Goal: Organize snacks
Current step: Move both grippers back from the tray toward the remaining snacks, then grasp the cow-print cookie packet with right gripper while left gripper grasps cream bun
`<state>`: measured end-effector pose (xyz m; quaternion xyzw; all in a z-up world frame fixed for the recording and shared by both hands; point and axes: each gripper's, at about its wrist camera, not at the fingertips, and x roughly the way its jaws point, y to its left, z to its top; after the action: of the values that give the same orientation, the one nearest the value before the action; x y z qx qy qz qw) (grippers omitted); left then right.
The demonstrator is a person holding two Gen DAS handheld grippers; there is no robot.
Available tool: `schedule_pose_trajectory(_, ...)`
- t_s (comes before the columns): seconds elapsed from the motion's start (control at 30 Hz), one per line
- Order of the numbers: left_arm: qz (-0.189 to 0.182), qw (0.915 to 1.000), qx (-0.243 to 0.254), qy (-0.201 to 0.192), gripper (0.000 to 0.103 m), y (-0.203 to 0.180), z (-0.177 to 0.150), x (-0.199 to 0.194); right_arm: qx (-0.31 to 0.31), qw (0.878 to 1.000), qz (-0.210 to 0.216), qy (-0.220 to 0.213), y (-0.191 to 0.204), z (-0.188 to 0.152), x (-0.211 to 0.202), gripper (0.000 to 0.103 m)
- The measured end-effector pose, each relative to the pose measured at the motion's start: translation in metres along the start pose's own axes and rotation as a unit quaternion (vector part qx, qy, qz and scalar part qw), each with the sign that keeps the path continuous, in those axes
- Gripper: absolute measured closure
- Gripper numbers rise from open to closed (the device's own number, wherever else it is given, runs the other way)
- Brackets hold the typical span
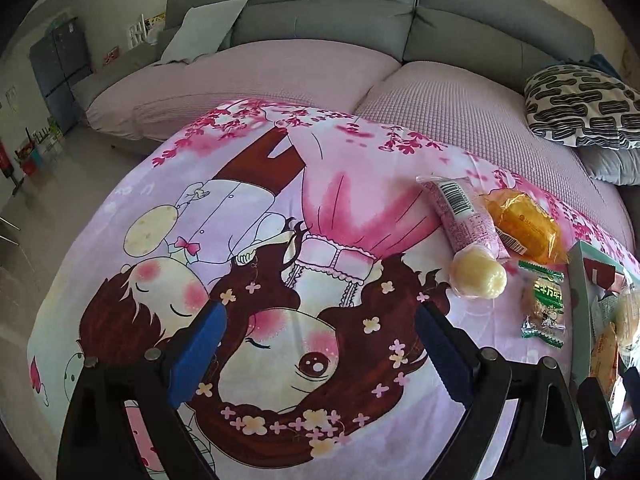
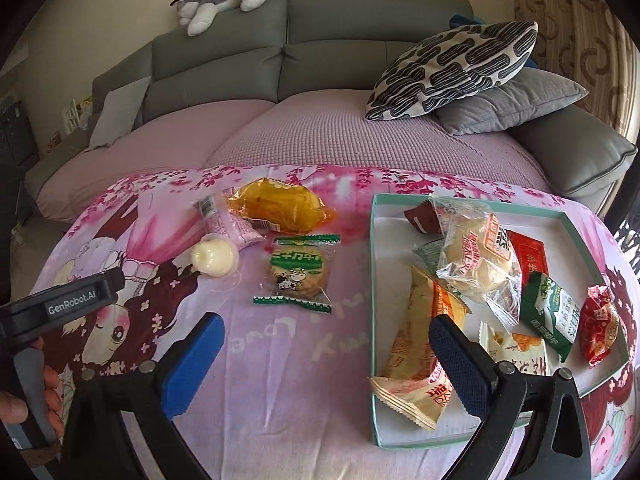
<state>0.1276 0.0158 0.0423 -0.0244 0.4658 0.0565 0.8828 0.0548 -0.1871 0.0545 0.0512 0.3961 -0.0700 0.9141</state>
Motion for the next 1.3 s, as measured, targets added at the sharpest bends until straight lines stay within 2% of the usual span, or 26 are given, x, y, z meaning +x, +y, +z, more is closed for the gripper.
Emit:
schedule_pose_trajectory(0.2, -0.033, 0.9993, 0.015, -0.005, 0.008, -0.012, 0.002, 0.005, -0.012, 1.000, -0.004, -0.005, 0.009, 0.001, 0.008, 0.000)
schedule_pose_trajectory(0.5, -0.078, 0.9970, 0.005, -0.005, 0.008, -0.022, 0.020, 0.011, 0.007, 1.000, -0.005, -0.008, 0.009, 0.011, 0.020, 0.001)
schedule_pose_trajectory(0.77, -0.123, 0.9922, 0.010, 0.016, 0.008, -0.041, 0.028, 0.030, 0.008, 1.000, -0.008, -0.004, 0.008, 0.024, 0.037, 0.021)
schedule_pose_trajectory(0.97, -0.151, 0.9878, 0.015, 0.035, 0.009, -0.055, 0.028, 0.047, -0.005, 1.000, -0.001, 0.005, 0.017, 0.029, 0.056, 0.023)
schedule_pose_trajectory(1.07, -0.161, 0.9857, 0.020, 0.045, 0.015, -0.064, 0.026, 0.057, -0.011, 1.000, -0.007, 0.017, 0.021, 0.027, 0.069, 0.029)
schedule_pose_trajectory(1.23, -0.159, 0.9851, 0.030, 0.058, 0.025, -0.074, 0.023, 0.071, -0.008, 0.999, -0.007, 0.034, 0.020, 0.024, 0.084, 0.032)
schedule_pose_trajectory(1.3, -0.155, 0.9858, 0.036, 0.054, 0.032, -0.076, 0.022, 0.071, -0.003, 0.999, -0.003, 0.040, 0.019, 0.023, 0.089, 0.033)
